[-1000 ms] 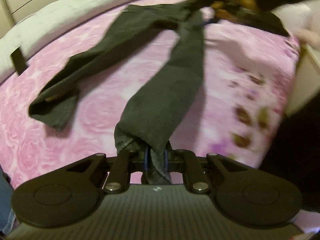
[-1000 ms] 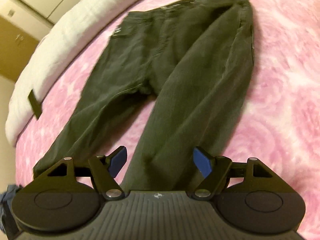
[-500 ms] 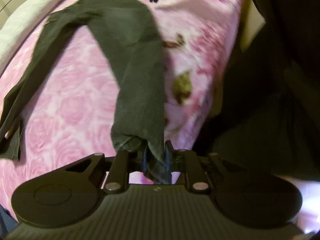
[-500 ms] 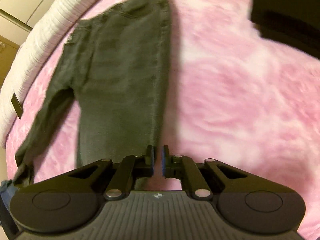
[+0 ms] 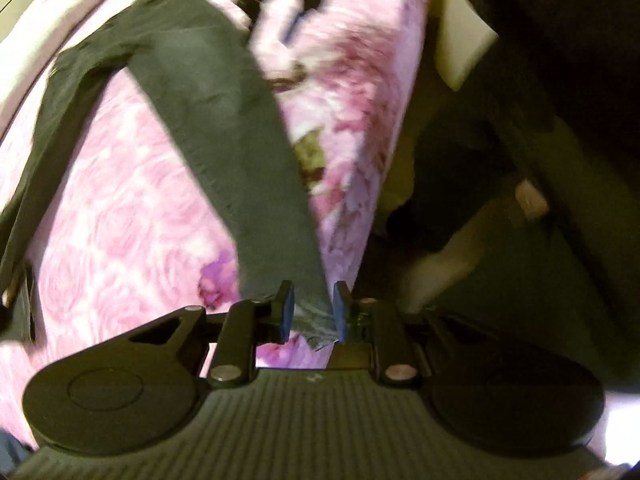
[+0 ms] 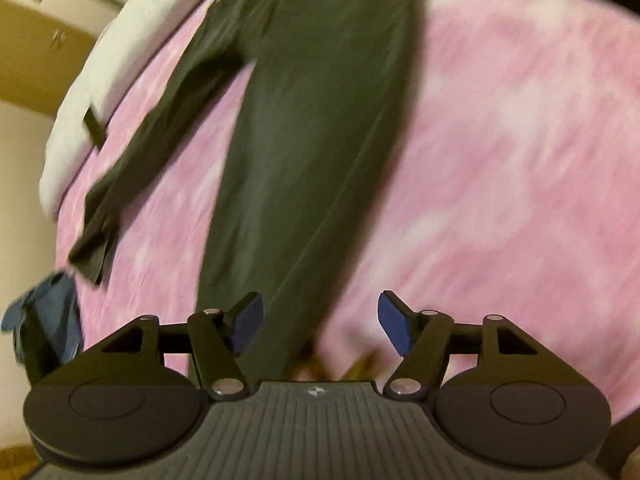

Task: Fold clothes
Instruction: 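Lay the held leg straight along the bed and open the left gripper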

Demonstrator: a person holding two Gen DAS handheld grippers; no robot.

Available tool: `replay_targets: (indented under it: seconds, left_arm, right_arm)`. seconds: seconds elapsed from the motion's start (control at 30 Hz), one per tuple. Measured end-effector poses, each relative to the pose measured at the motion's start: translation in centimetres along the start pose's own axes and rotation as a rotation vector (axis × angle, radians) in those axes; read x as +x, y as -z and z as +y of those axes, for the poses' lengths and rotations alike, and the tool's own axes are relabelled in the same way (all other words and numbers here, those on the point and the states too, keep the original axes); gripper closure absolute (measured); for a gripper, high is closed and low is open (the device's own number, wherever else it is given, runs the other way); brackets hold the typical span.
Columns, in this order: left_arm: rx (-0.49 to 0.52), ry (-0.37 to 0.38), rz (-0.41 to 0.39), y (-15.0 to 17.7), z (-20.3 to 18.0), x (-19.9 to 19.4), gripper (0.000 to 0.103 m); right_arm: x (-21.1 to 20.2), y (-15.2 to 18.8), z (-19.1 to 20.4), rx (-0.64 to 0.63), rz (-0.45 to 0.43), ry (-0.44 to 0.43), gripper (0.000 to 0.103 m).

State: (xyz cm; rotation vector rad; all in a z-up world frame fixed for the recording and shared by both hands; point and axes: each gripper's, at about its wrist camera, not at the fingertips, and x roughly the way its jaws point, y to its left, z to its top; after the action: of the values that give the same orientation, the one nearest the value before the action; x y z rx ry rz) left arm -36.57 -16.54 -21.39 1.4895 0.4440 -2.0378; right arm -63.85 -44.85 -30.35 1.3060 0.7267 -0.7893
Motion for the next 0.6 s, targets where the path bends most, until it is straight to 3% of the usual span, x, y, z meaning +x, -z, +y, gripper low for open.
replay_targets:
  seconds: [0.13,0.27,0.33,0.5,0.6]
  left_arm:
    - [-0.004,-0.027,-0.004,3.9,2.4,-0.6,0.084]
    - [0.042,-0.03,-0.001,8.7,4.6,-1.8,0.082]
    - [0.072,-0.03,0.006,11.0,5.6,-2.6,0.082]
    - [0.053,-0.045,0.0,14.5,8.5,-4.1,0.078]
    - [-0.004,-0.047,-0.035,14.2,9.9,-3.9,0.075]
  right_arm:
    - [3.3,3.8,4.7,-0.027,-0.016,0.054,0.034]
    - [6.4,5.3,8.4,-0.067,-0.059,0.253,0.033]
    - [6.2,6.3,8.2,-0.07,-0.05,0.341,0.038]
    - [1.4,10.5,4.9,0.017,-0.051,0.574,0.038]
    - [-1.4,13.1,3.2,0.136,-0.063,0.611,0.037]
